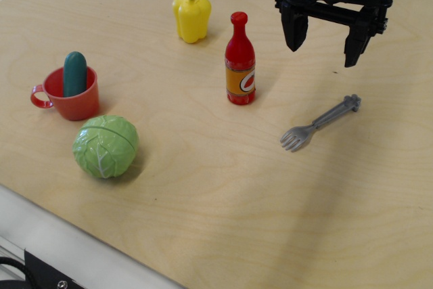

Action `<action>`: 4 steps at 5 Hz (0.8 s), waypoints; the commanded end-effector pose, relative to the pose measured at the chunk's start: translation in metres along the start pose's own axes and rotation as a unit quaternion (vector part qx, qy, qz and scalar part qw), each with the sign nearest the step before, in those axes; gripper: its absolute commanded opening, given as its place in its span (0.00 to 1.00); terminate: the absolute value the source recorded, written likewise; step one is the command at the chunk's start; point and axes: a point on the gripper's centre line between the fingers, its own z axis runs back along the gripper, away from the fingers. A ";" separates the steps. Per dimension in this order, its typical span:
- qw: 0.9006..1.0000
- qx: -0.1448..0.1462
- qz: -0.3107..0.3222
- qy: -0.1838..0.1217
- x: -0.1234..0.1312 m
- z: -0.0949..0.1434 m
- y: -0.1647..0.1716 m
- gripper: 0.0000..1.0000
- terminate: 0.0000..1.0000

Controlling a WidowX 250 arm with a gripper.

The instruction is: Take cucumber out of cup

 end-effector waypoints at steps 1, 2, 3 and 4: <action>1.000 0.000 0.000 0.000 0.000 0.000 0.000 1.00 0.00; 0.999 0.022 0.027 -0.003 -0.030 0.019 0.025 1.00 0.00; 0.997 0.044 0.057 0.005 -0.064 0.032 0.054 1.00 0.00; 0.992 0.072 0.100 0.021 -0.095 0.041 0.088 1.00 0.00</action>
